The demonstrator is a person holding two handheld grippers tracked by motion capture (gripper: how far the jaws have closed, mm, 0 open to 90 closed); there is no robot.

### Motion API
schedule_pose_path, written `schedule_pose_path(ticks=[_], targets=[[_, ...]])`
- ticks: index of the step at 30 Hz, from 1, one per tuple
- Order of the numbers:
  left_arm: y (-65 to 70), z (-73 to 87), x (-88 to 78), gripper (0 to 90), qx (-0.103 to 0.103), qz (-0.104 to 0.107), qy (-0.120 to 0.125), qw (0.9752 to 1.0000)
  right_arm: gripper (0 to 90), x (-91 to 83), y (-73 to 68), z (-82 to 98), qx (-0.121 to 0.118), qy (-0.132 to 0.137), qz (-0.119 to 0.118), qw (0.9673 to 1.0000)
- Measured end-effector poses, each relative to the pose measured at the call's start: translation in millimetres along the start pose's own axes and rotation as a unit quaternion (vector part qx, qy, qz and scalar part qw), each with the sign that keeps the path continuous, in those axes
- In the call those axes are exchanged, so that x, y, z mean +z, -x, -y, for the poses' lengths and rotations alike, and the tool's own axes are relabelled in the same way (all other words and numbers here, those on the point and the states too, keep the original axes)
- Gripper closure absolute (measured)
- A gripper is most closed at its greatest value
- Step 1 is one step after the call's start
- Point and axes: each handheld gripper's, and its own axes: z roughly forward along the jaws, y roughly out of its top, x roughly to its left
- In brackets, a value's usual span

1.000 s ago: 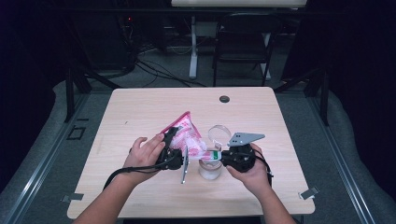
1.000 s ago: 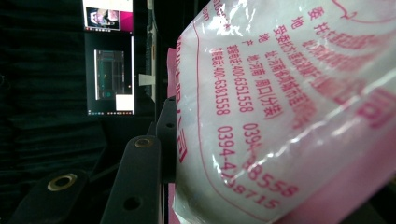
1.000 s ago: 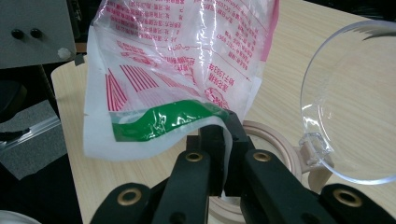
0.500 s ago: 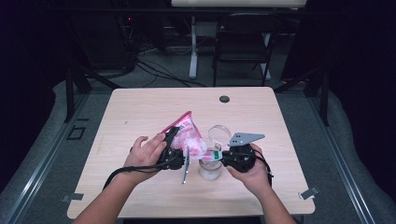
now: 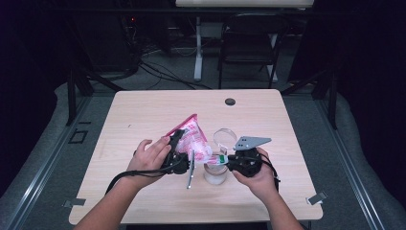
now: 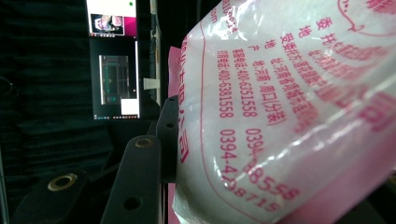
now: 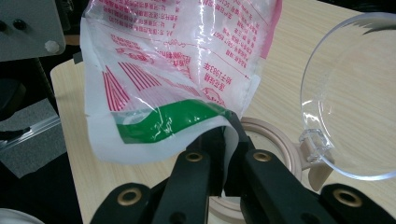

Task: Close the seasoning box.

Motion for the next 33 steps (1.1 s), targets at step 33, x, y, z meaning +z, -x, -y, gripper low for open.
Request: schedule_pose_path(ticks=[33], targets=[[-4.3,-2.2,-1.5,63.7,0.012,-0.004,0.004,0.9999,90.0,-0.5,0.1,-0.1,0.001,0.002,0.0,1.0]])
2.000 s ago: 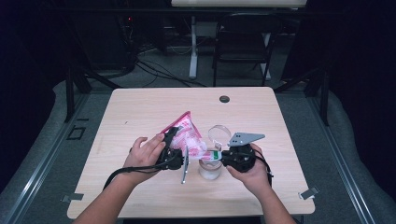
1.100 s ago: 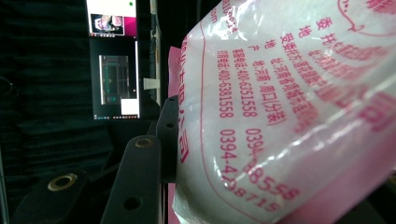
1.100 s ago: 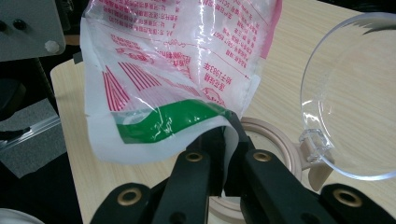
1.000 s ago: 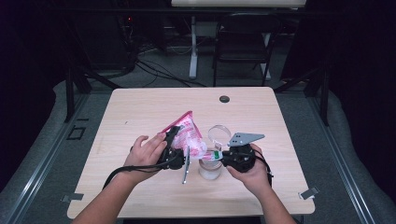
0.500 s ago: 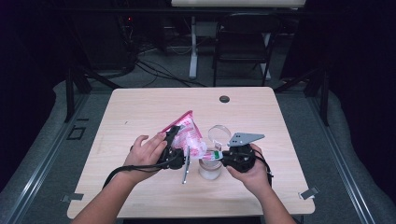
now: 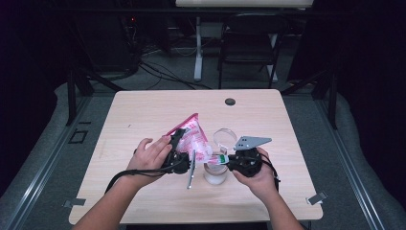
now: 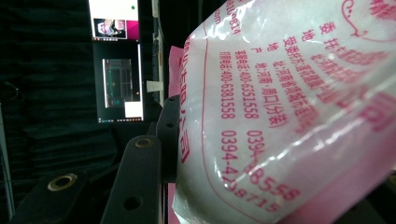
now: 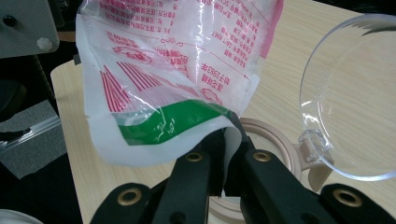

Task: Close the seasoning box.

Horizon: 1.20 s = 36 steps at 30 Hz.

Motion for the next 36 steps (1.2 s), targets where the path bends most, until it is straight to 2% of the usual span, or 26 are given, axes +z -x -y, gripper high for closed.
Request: schedule_pose_path(ticks=[5,11,16,17,27,29,36], targets=[[0.0,-1.1,-0.1,63.7,0.003,-0.001,-0.001,1.0,90.0,0.1,0.4,0.2,0.0,0.0,0.002,1.0],[0.5,-2.8,1.4,63.7,0.015,-0.007,0.006,0.9998,90.0,0.8,1.7,1.2,0.002,-0.003,0.003,1.0],[2.0,-2.2,2.1,63.7,0.012,0.0,0.002,0.9999,90.0,3.0,1.4,2.2,0.004,-0.004,0.005,1.0],[1.3,-2.3,2.2,63.7,0.02,-0.004,0.004,0.9998,90.0,3.5,1.5,2.4,0.003,-0.005,0.004,1.0],[1.9,-1.2,1.8,63.7,0.012,0.009,-0.006,0.9999,90.0,6.7,1.8,2.7,0.001,-0.006,0.005,1.0],[2.1,-0.3,2.2,63.7,0.013,-0.003,0.004,0.9999,90.0,7.6,1.6,2.7,0.0,-0.006,0.006,1.0],[1.2,0.5,1.9,63.8,0.013,0.0,0.003,0.9999,90.0,9.0,1.0,2.2,0.0,-0.004,0.007,1.0]])
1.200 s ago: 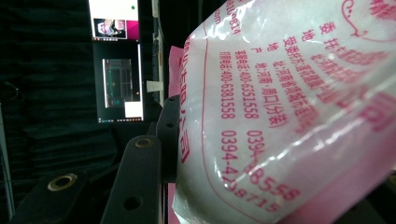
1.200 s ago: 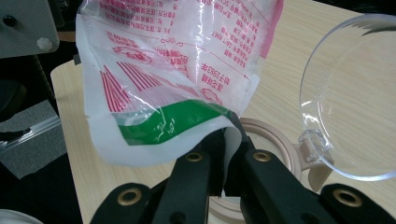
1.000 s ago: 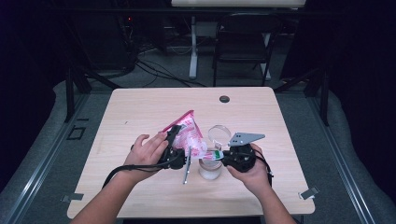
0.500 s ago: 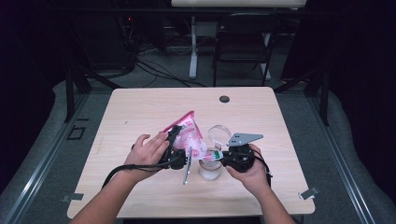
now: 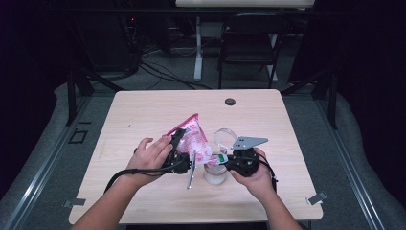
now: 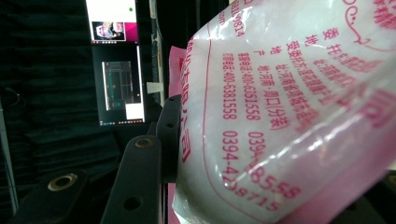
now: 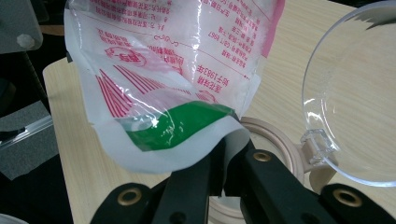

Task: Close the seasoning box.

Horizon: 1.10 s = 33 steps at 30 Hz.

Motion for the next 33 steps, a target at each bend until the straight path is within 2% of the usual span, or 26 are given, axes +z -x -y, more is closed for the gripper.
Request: schedule_pose_path(ticks=[13,14,15,16,18,19,22,31,33], targets=[[-0.2,0.3,-0.1,63.8,-0.006,-0.002,0.001,1.0,90.0,0.3,0.0,-0.3,-0.001,0.0,0.0,1.0],[-1.1,0.0,-0.3,63.8,0.0,-0.006,0.002,1.0,90.0,0.3,0.1,-0.4,-0.001,0.0,0.0,1.0],[-2.0,-0.5,-1.4,63.8,0.001,0.0,-0.007,1.0,90.0,0.3,0.1,-0.4,-0.001,0.0,0.0,1.0],[-1.2,0.1,-0.4,63.8,0.0,-0.005,0.001,1.0,90.0,0.4,0.1,-0.5,-0.001,0.001,0.0,1.0],[-1.5,0.3,-0.6,63.8,0.0,-0.005,0.001,1.0,90.0,0.6,-0.2,-0.5,0.0,0.002,0.0,1.0],[-0.1,1.4,1.1,63.8,-0.005,-0.011,0.011,0.9999,90.0,0.6,-0.3,-0.5,0.0,0.002,0.0,1.0],[-1.7,0.4,-1.0,63.8,-0.003,0.0,-0.004,1.0,90.0,0.6,-0.2,-0.7,0.0,0.003,-0.001,1.0],[-1.2,0.9,-0.3,63.8,-0.004,-0.003,0.0,1.0,90.0,0.9,-0.3,-1.0,-0.001,0.004,0.0,1.0],[-1.9,0.6,-1.1,63.8,-0.002,-0.001,-0.005,1.0,90.0,1.0,-0.2,-1.0,-0.001,0.004,0.0,1.0]])
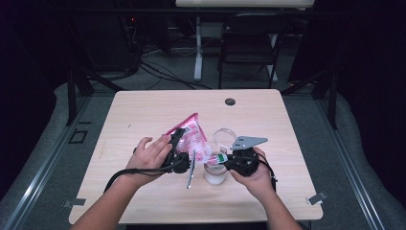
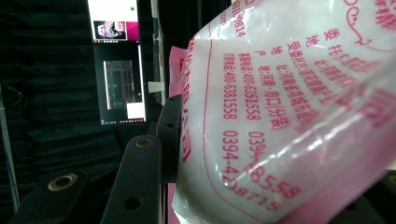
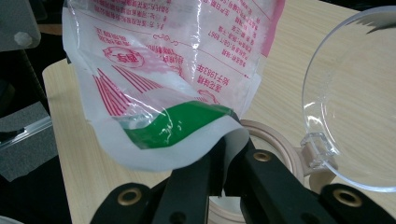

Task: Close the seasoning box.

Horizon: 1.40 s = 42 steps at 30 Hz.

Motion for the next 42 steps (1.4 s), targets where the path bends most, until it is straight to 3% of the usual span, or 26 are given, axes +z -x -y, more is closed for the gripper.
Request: schedule_pose_path(ticks=[7,16,20,27,33,35,42], targets=[[-0.6,-0.6,0.1,63.9,0.008,-0.01,0.005,0.9999,90.0,0.3,0.4,0.0,-0.001,-0.001,-0.001,1.0],[0.1,-1.3,0.7,63.9,0.004,-0.004,0.005,1.0,90.0,-5.0,-1.0,-1.7,-0.004,0.002,0.003,1.0],[-1.6,-3.4,0.0,64.0,0.017,-0.006,0.004,0.9998,90.0,-7.1,-0.7,-2.0,-0.001,0.005,0.004,1.0],[-2.9,-4.7,-0.6,64.0,0.02,-0.012,0.008,0.9997,90.0,-9.1,0.0,-2.1,-0.002,0.006,0.003,1.0],[-3.2,-5.6,-1.8,64.1,0.021,-0.004,0.001,0.9998,90.0,-9.5,-0.5,-2.4,-0.002,0.007,0.004,1.0],[-3.3,-6.3,-1.3,64.1,0.03,-0.009,0.006,0.9995,90.0,-9.0,0.2,-1.9,-0.002,0.005,0.003,1.0],[-2.7,-7.5,0.0,64.1,0.034,-0.008,0.006,0.9994,90.0,-6.7,1.6,-0.4,0.003,0.003,0.005,1.0]])
